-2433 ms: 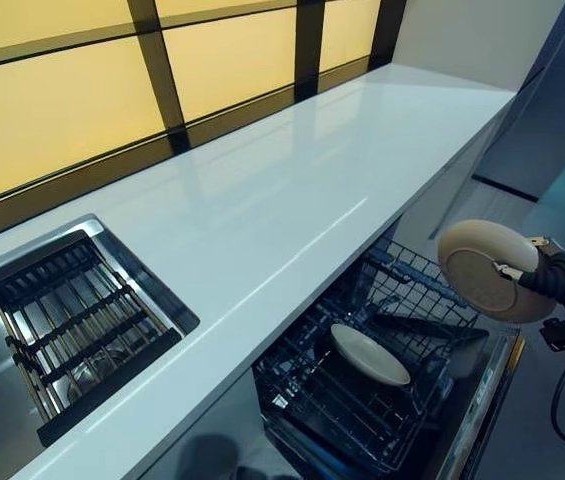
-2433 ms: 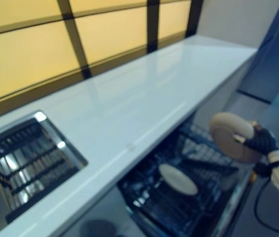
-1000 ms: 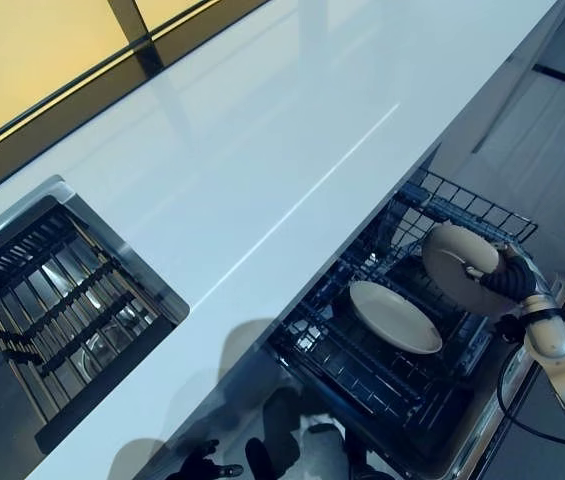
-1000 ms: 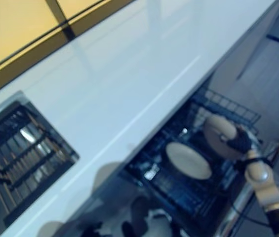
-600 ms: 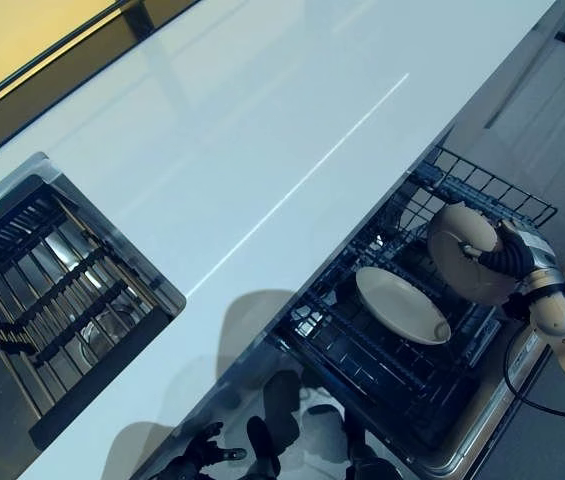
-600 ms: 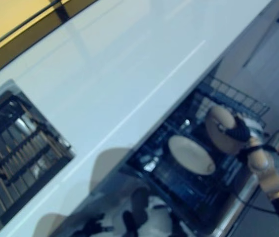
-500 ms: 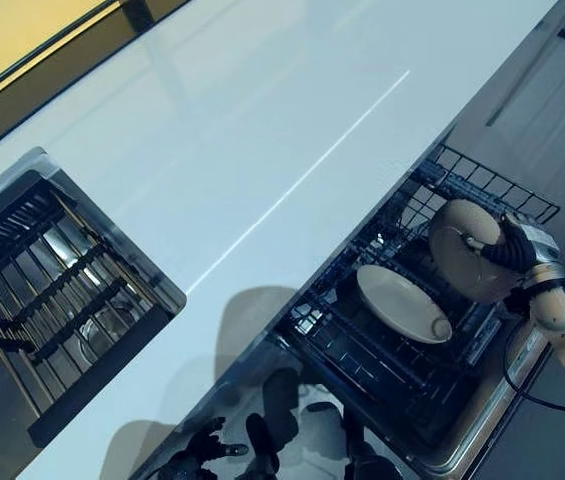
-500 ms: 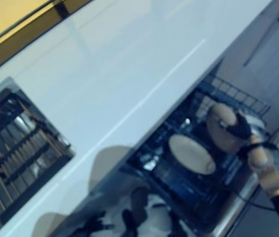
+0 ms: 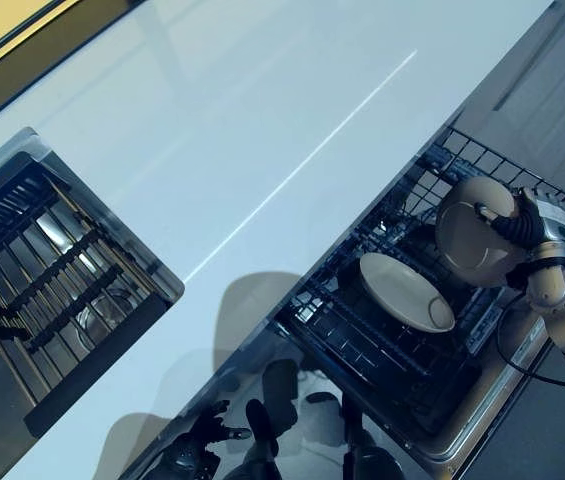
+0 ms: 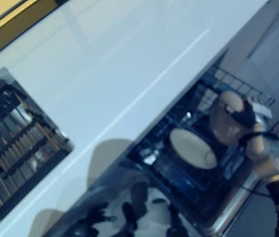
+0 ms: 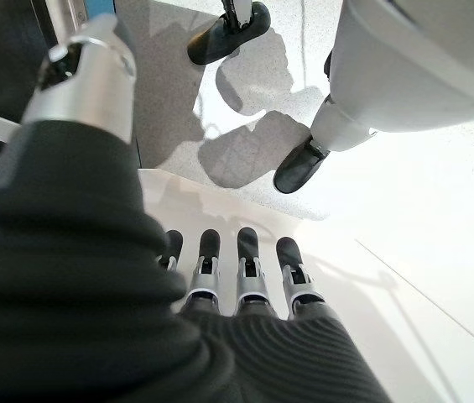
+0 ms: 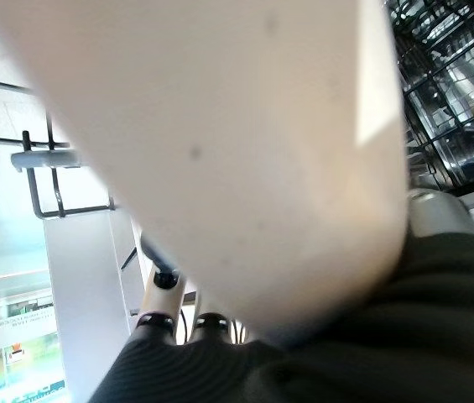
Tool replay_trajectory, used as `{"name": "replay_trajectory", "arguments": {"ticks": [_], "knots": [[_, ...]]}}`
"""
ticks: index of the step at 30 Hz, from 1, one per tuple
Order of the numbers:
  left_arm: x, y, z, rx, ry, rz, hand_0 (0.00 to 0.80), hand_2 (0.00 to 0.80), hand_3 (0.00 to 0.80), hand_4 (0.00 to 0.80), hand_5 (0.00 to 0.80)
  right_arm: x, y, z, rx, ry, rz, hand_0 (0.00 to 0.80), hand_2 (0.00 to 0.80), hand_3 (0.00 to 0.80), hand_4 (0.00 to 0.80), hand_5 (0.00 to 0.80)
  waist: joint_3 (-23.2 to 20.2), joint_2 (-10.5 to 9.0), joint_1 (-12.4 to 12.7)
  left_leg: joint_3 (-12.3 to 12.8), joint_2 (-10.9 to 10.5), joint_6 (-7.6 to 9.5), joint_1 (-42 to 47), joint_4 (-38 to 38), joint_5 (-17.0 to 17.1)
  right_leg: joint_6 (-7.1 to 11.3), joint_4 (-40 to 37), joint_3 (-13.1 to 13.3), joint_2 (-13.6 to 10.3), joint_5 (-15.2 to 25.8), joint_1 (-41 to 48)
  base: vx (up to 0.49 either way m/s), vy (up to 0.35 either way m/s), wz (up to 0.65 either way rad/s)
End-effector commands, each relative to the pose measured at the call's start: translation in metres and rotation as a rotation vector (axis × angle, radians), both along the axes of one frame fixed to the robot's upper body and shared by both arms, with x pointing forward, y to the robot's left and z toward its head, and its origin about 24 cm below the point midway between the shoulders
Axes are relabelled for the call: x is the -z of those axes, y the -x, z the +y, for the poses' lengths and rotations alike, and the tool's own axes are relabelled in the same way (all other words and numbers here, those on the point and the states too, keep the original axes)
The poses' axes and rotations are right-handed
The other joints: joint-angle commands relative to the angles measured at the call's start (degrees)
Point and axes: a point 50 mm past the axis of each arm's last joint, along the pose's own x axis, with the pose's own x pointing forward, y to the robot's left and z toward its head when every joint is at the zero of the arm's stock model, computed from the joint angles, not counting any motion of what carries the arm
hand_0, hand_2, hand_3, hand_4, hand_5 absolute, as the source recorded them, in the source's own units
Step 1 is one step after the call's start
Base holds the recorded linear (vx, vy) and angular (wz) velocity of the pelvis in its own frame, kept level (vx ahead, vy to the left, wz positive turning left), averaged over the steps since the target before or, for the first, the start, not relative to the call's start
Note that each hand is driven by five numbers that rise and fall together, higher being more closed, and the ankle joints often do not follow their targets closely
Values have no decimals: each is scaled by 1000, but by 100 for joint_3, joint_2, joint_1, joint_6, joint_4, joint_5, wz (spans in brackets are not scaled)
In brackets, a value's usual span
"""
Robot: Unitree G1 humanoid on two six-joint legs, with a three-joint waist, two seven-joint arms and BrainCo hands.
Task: Take plates into dishwasher
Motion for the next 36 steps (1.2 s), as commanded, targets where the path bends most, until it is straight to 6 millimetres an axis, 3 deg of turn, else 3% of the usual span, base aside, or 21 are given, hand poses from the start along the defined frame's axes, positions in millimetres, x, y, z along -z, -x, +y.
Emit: {"name": "replay_trajectory", "arguments": {"ticks": [1, 14, 21, 27, 36], "knots": [[-24, -28, 23, -30, -51, -105, 0, 0, 0, 0, 0, -29, 0, -1, 51, 150, -74, 800, 800, 800, 800, 800, -143, -260, 165, -316, 146, -297, -162, -19, 131, 364, 806, 77, -217, -356, -348, 0, 0, 0], [-23, -27, 28, -34, -70, -89, 0, 0, 0, 0, 0, -23, 12, -8, 41, 88, -76, 800, 800, 800, 800, 800, -308, -527, 115, -257, 242, -296, -13, -19, 86, 388, 786, 64, -161, -329, -228, 24, -31, 2], [-16, -20, 31, -47, -87, -56, 0, 0, 0, 0, 0, -19, 11, 3, -124, -208, -102, 800, 800, 800, 800, 800, -386, -600, 118, -231, 284, -309, 93, -19, 74, 373, 723, 21, -125, -325, -96, 33, -12, 3], [-12, -13, 38, -67, -109, -23, 0, 0, 0, 0, 0, -12, 15, 9, -214, -343, -83, 800, 800, 800, 800, 800, -468, -685, 79, -187, 323, -316, 206, -19, 54, 364, 703, 21, -90, -336, 13, 44, -9, 1], [-5, -2, 46, -86, -131, 30, 0, 0, 0, 0, 0, -8, 22, 4, -220, -297, 39, 800, 800, 800, 800, 800, -666, -874, 25, -99, 386, -326, 378, -19, 28, 364, 639, 78, -29, -342, 209, 45, -19, -1]]}}
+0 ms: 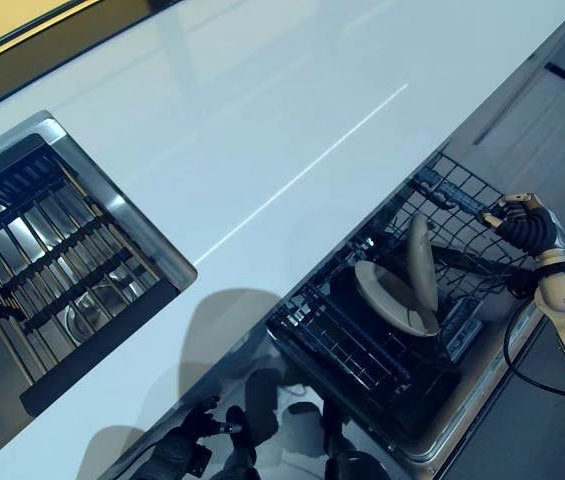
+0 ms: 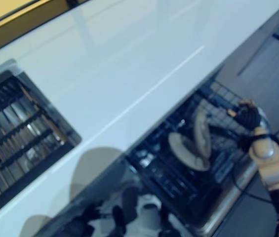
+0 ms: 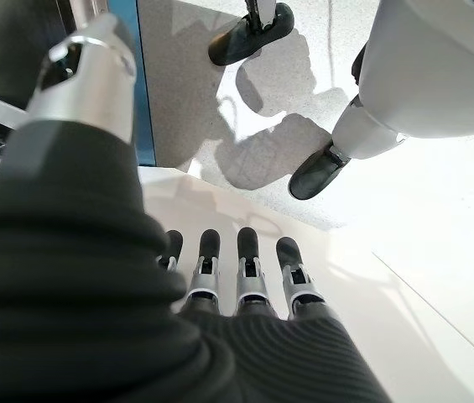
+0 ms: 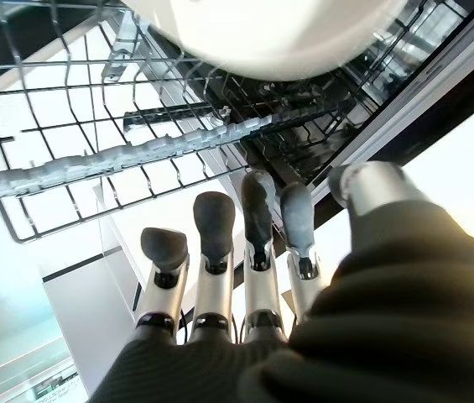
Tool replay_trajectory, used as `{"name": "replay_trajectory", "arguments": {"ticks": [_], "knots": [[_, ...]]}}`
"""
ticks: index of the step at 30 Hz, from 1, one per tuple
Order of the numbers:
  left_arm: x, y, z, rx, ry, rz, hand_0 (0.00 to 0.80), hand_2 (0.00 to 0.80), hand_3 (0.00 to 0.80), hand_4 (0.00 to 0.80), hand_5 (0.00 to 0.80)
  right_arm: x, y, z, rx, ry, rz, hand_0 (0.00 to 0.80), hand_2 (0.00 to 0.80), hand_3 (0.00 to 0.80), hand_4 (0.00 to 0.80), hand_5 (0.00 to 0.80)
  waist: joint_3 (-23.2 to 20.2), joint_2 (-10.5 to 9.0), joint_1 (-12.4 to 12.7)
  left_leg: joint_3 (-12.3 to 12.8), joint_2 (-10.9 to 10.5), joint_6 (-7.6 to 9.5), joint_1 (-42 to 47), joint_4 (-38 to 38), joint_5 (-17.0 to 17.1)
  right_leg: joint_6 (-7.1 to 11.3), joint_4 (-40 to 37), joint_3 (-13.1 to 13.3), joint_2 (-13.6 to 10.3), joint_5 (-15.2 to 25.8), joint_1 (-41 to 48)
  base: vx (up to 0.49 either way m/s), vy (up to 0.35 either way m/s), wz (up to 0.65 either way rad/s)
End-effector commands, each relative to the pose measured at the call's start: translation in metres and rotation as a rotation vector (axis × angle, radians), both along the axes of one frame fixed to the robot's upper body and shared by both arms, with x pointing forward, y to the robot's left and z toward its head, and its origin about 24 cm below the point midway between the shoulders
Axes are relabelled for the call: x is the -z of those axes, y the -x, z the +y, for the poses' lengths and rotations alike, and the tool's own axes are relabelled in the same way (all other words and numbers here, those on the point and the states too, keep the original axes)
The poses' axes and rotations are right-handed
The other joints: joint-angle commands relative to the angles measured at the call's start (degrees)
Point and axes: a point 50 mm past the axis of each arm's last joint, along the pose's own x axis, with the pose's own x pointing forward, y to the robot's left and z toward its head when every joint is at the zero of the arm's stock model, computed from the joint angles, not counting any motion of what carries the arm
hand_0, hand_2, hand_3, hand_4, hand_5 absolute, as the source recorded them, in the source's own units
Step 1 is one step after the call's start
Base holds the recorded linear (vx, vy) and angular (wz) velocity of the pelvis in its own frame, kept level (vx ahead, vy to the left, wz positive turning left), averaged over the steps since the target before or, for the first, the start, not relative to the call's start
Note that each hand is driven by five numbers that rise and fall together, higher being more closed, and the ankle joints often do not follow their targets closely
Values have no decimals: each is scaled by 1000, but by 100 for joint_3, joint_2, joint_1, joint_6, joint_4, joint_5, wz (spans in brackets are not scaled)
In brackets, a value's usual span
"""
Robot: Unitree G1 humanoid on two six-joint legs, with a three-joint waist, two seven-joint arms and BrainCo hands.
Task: Take plates into dishwasher
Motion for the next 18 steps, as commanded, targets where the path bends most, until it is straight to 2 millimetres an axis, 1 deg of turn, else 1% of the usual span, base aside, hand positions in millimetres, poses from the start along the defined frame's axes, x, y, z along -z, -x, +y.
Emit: {"name": "replay_trajectory", "arguments": {"ticks": [1, 7, 18], "knots": [[-3, 0, 29, -43, -93, 10, 0, 0, 0, 0, 0, -20, 7, 2, -38, 57, -44, 800, 800, 800, 800, 800, -685, -241, 29, 10, 369, -323, 2, -16, 8, 375, 626, 123, -56, -351, -197, 61, -26, -1], [0, 5, 29, -31, -98, 31, 0, 0, 0, 0, 0, -20, 10, -2, -54, 69, 1, 800, 800, 800, 800, 800, -794, -348, 80, 28, 409, -322, 88, -16, 21, 377, 596, 121, -27, -348, -57, 53, -33, -3], [2, 10, 34, -45, -113, 45, 0, 0, 0, 0, 0, -5, 6, 7, -95, 45, 57, 800, 800, 800, 800, 800, -786, -355, 180, -11, 389, -310, 92, -16, 33, 384, 546, 59, -52, -336, 45, 0, 0, 0]]}}
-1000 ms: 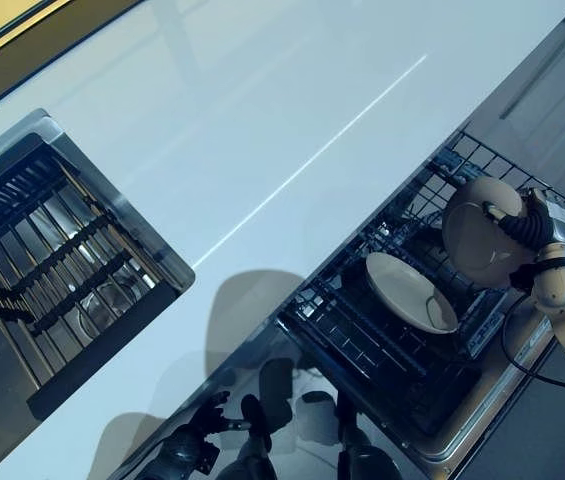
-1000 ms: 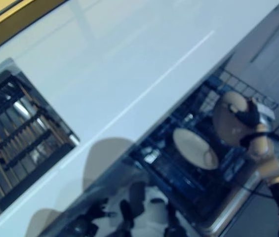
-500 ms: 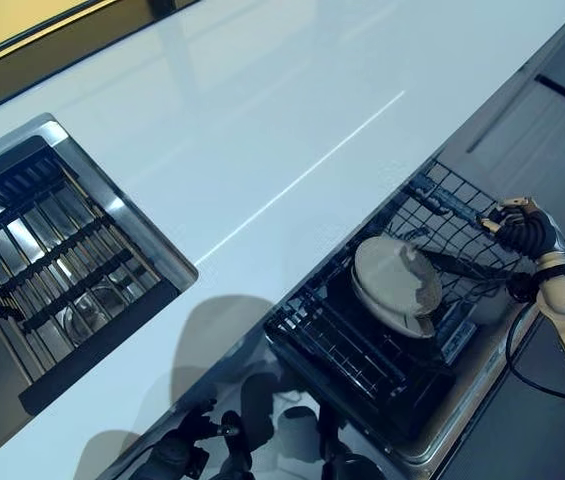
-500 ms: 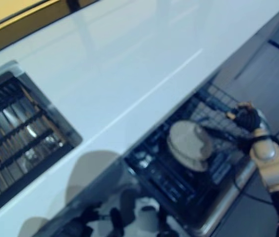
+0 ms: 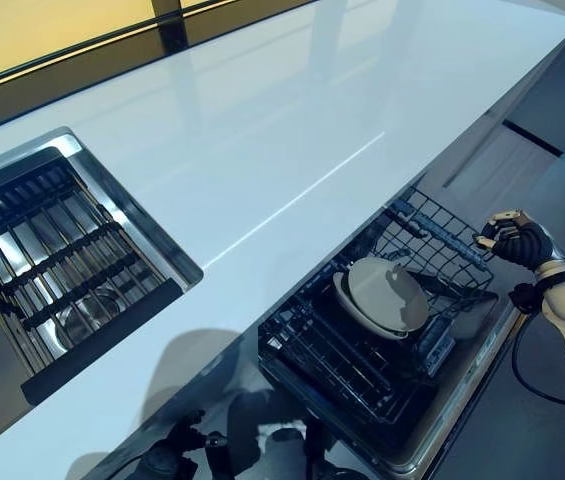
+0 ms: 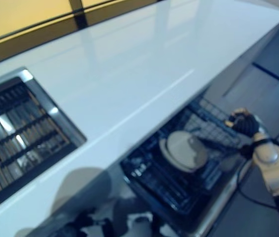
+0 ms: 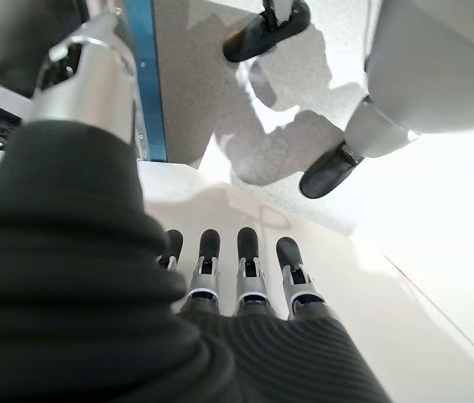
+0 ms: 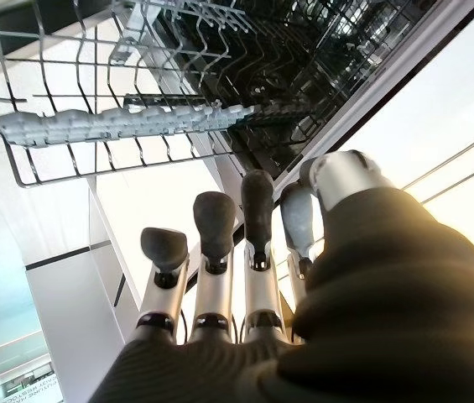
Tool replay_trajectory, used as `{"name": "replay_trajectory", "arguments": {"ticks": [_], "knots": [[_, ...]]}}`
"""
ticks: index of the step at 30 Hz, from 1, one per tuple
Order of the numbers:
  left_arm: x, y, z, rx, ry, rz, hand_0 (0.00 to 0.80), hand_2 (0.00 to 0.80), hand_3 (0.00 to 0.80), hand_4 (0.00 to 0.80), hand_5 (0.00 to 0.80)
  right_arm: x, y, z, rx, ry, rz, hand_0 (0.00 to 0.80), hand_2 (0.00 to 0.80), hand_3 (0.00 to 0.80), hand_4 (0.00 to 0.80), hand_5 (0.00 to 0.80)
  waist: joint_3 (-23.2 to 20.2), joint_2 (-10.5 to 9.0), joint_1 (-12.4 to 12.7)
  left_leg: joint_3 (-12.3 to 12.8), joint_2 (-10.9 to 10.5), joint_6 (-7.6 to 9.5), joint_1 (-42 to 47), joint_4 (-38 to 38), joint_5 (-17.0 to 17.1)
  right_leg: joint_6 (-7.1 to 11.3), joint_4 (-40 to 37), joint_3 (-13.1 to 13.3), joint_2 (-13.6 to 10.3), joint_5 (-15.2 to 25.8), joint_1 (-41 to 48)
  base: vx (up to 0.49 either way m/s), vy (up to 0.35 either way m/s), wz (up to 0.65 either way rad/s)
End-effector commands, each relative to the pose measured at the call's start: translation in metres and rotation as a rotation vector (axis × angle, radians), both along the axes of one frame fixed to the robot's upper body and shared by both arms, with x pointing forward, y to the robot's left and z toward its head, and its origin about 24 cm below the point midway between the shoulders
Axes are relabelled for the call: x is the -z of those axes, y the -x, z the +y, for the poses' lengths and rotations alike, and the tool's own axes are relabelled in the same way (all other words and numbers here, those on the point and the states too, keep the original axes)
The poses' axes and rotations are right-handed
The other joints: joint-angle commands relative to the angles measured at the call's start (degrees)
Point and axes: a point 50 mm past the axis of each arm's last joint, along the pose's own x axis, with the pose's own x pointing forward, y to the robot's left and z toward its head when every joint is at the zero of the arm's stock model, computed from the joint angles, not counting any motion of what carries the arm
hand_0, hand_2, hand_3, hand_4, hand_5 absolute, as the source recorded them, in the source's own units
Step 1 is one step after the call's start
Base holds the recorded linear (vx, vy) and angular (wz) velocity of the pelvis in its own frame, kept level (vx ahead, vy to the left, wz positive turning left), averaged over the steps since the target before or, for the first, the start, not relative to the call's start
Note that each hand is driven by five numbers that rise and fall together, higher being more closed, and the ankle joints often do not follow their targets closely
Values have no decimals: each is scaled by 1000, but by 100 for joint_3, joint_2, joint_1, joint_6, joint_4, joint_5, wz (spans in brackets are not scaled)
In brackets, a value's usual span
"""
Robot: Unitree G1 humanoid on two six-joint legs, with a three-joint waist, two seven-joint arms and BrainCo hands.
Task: Take plates into dishwasher
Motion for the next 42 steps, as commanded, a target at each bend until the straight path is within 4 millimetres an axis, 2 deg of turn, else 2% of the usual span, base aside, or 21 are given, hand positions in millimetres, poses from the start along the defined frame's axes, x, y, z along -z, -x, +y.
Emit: {"name": "replay_trajectory", "arguments": {"ticks": [1, 4, 5, 6, 7, 12, 16, 23, 25, 29, 32, 37, 41, 42], "knots": [[-6, -7, 16, -16, -64, -18, 0, 0, 0, 0, 0, -15, 1, 10, -50, 17, -61, 800, 800, 800, 800, 800, -393, -67, 133, -23, 327, -269, -128, -19, 29, 415, 546, 36, -108, -358, -158, 0, 0, 0], [-6, -6, 17, -21, -63, -18, 0, 0, 0, 0, 0, -9, 1, 11, -57, -15, -48, 800, 800, 800, 800, 800, -395, -57, 141, -35, 316, -268, -134, -19, 31, 418, 544, 30, -111, -364, -149, 0, 0, 0], [-5, -5, 17, -26, -59, -19, 0, 0, 0, 0, 0, -5, 2, 12, -51, -43, -53, 662, 662, 662, 662, 662, -397, -45, 129, -29, 313, -264, -131, -19, 35, 413, 546, 27, -111, -364, -146, -6, 32, 1], [-5, -5, 17, -30, -56, -20, 0, 0, 0, 0, 0, -1, 3, 13, -46, -65, -59, 113, 113, 113, 113, 113, -400, -36, 120, -23, 312, -264, -132, -19, 36, 412, 543, 28, -112, -367, -143, -6, 43, 1], [-4, -4, 17, -34, -53, -21, 0, 0, 0, 0, 0, 3, 4, 13, -43, -87, -64, 0, 0, 0, 0, 0, -400, -31, 107, -17, 312, -262, -127, -19, 34, 410, 542, 30, -111, -368, -138, 2, 39, 1], [-1, 0, 15, -58, -36, -23, 0, 0, 0, 0, 0, 16, 13, 12, 2, -188, -134, 0, 0, 0, 0, 0, -412, -4, 42, 29, 311, -257, -80, -19, 28, 402, 553, 48, -115, -390, -98, 14, 31, 0], [1, 4, 15, -87, -24, -24, 0, 0, 0, 0, 0, 29, 25, 3, 71, -297, -191, 0, 0, 0, 0, 0, -442, 31, -46, 75, 309, -254, -62, -17, 10, 407, 558, 69, -121, -411, -89, 5, 36, 0], [7, 15, 19, -144, -16, -8, 0, 0, 0, 0, 0, 71, 53, -28, 266, -576, -199, 0, 0, 0, 0, 0, -529, 95, -204, 195, 295, -251, 25, -11, -34, 426, 576, 115, -157, -451, -40, 19, 35, -1], [8, 17, 19, -150, -16, -3, 0, 0, 0, 0, 0, 79, 58, -33, 304, -607, -195, 0, 0, 0, 0, 0, -551, 109, -220, 213, 292, -251, 41, -7, -41, 430, 582, 117, -166, -460, -26, 40, 13, -11], [10, 23, 21, -164, -14, 10, 0, 0, 0, 0, 0, 105, 79, -58, 470, -694, -208, 0, 0, 0, 0, 0, -611, 165, -260, 254, 278, -240, 95, 7, -66, 433, 631, 118, -209, -504, 22, 52, 4, -5], [11, 25, 22, -163, -16, 12, 0, 0, 0, 0, 0, 115, 88, -69, 547, -716, -203, 0, 0, 0, 0, 0, -622, 199, -269, 268, 269, -233, 97, 18, -68, 437, 680, 119, -242, -526, 16, 25, 1, -2], [9, 21, 22, -144, -20, -1, 0, 0, 0, 0, 0, 142, 107, -84, 699, -839, -168, 0, 0, 0, 0, 0, -551, 302, -297, 258, 212, -206, 67, 46, -83, 438, 846, 148, -323, -580, -88, 11, 1, -1], [4, 11, 18, -123, -21, -31, 0, 0, 0, 0, 0, 158, 112, -88, 745, -947, -144, 0, 0, 0, 0, 0, -412, 408, -307, 233, 141, -182, -27, 76, -71, 433, 965, 178, -403, -583, -249, -48, 24, -3], [1, 5, 14, -111, -17, -50, 0, 0, 0, 0, 0, 164, 111, -88, 757, -1002, -143, 0, 0, 0, 0, 0, -323, 491, -308, 218, 99, -171, -94, 90, -58, 423, 1029, 194, -441, -588, -347, -91, 55, -3]]}}
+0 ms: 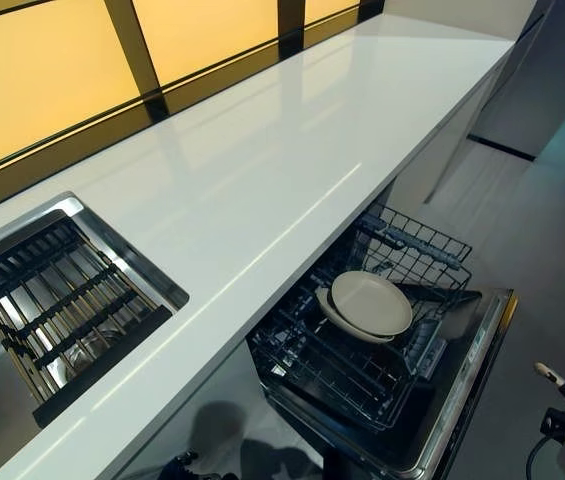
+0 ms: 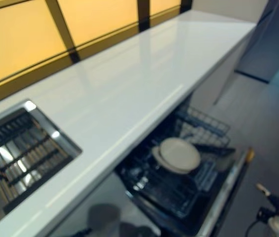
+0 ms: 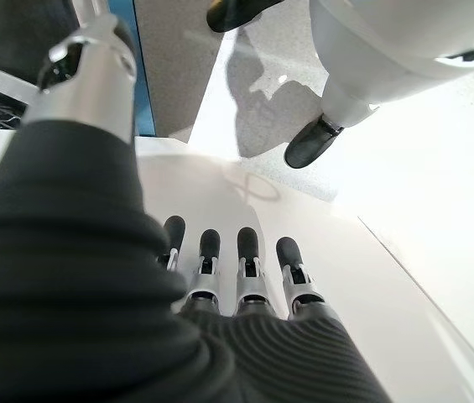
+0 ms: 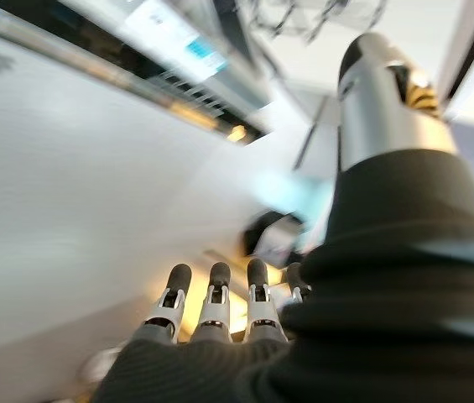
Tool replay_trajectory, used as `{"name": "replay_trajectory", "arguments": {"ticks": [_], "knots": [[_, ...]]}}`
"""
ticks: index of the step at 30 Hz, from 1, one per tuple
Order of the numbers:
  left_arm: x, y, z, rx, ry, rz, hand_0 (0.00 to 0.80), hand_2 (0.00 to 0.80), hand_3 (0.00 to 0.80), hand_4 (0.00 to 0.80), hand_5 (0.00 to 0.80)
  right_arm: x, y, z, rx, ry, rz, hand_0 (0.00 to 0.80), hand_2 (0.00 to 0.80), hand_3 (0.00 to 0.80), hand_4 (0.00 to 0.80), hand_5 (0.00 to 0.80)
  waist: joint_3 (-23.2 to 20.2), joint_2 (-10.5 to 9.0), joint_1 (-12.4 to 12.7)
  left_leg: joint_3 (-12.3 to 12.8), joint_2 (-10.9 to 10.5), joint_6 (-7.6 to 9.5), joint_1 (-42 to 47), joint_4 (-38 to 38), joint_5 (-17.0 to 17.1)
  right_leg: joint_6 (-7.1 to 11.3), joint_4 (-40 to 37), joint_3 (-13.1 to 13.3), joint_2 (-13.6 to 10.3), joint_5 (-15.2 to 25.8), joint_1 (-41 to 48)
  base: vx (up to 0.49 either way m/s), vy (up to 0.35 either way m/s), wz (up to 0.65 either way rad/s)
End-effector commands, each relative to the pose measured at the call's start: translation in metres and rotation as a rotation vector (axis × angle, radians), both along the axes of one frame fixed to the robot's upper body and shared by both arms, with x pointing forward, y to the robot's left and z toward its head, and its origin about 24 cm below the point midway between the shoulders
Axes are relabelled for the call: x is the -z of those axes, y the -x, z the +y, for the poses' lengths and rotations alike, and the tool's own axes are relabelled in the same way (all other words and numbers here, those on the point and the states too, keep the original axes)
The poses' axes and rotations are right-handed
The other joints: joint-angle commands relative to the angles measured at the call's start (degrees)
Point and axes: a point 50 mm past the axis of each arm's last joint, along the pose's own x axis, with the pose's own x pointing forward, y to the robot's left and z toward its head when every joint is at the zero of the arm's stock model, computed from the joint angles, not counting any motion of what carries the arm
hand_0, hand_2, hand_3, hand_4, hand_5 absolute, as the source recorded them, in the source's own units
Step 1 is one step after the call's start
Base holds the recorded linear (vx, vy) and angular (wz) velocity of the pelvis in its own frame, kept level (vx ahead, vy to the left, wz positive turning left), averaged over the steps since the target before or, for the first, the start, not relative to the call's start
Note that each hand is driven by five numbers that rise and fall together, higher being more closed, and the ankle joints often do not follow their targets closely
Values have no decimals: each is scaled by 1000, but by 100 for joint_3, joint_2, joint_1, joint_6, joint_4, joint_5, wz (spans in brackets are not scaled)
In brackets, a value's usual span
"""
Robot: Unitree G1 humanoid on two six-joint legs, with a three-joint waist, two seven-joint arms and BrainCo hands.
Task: Take plates into dishwasher
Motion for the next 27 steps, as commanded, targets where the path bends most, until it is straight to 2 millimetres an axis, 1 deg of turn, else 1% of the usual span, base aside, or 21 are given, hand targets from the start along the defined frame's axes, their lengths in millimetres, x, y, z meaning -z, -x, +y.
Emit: {"name": "replay_trajectory", "arguments": {"ticks": [1, 5, 7, 12, 13, 14, 15, 16, 17, 21, 25, 27], "knots": [[-23, -42, 10, -9, -53, -150, 0, 0, 0, 0, 0, -22, -16, -11, 59, -56, -198, 0, 0, 0, 0, 0, 302, 37, 28, 43, 82, -185, -160, 125, -26, 397, 1009, 36, -438, -579, -304, -137, 75, -1], [-33, -63, -4, 11, -37, -226, 0, 0, 0, 0, 0, -20, -32, -2, 55, -126, -271, 0, 0, 0, 0, 0, 582, 274, 38, 10, -41, -150, -437, 197, 16, 376, 1241, 96, -544, -624, -646, -144, 66, -3], [-38, -71, -8, 22, -35, -257, 0, 0, 0, 0, 0, -21, -40, 4, 40, -150, -304, 0, 0, 0, 0, 0, 700, 366, 53, 10, -67, -125, -565, 269, 24, 360, 1388, 94, -582, -659, -797, -156, 39, -8], [-53, -92, -13, 17, -28, -341, 0, 0, 0, 0, 0, -26, -61, 17, -14, -238, -439, 0, 0, 0, 0, 0, 996, 585, 111, -11, -80, -80, -1067, 750, -20, 252, 2122, 76, -667, -903, -1383, -151, 2, -8], [-54, -93, -13, 17, -28, -344, 0, 0, 0, 0, 0, -26, -62, 17, -18, -246, -450, 0, 0, 0, 0, 0, 1012, 605, 122, -21, -79, -80, -1114, 791, -21, 240, 2190, 72, -670, -931, -1427, -89, -38, 2], [-56, -96, -13, 17, -24, -352, 0, 0, 0, 0, 0, -26, -64, 17, -29, -258, -474, 0, 0, 0, 0, 0, 1044, 638, 130, -49, -110, -86, -1211, 907, -48, 222, 2439, 58, -719, -1077, -1547, -47, -33, 3], [-56, -97, -13, 17, -23, -353, 0, 0, 0, 0, 0, -26, -64, 17, -31, -260, -478, 0, 0, 0, 0, 0, 1046, 643, 131, -52, -115, -86, -1229, 924, -50, 219, 2477, 56, -728, -1097, -1570, -63, -31, 5], [-58, -99, -14, 18, -20, -360, 0, 0, 0, 0, 0, -28, -66, 17, -37, -266, -493, 0, 0, 0, 0, 0, 1069, 695, 158, -56, -98, -78, -1285, 945, -14, 193, 2520, 45, -701, -1083, -1618, -60, -33, 8], [-59, -101, -15, 21, -13, -369, 0, 0, 0, 0, 0, -30, -68, 16, -51, -292, -535, 0, 0, 0, 0, 0, 1083, 745, 172, -78, -131, -88, -1353, 1004, -28, 168, 2766, 35, -740, -1249, -1724, -71, -39, 6], [-60, -102, -18, 19, 3, -382, 0, 0, 0, 0, 0, -32, -74, 15, -91, -361, -619, 0, 0, 0, 0, 0, 1085, 895, 230, -98, -116, -133, -1528, 1065, 50, 95, 3176, -3, -730, -1479, -1955, -46, -41, 7], [-59, -101, -22, 30, 19, -386, 0, 0, 0, 0, 0, -37, -79, 13, -122, -361, -626, 0, 0, 0, 0, 0, 1082, 1022, 284, -104, -91, -187, -1635, 1086, 130, 37, 3449, -43, -719, -1649, -2097, -24, -23, 4], [-58, -100, -25, 37, 25, -382, 0, 0, 0, 0, 0, -42, -84, 14, -149, -343, -617, 0, 0, 0, 0, 0, 1090, 1072, 314, -106, -75, -215, -1673, 1071, 181, 12, 3521, -63, -705, -1699, -2139, 0, 0, 0]]}}
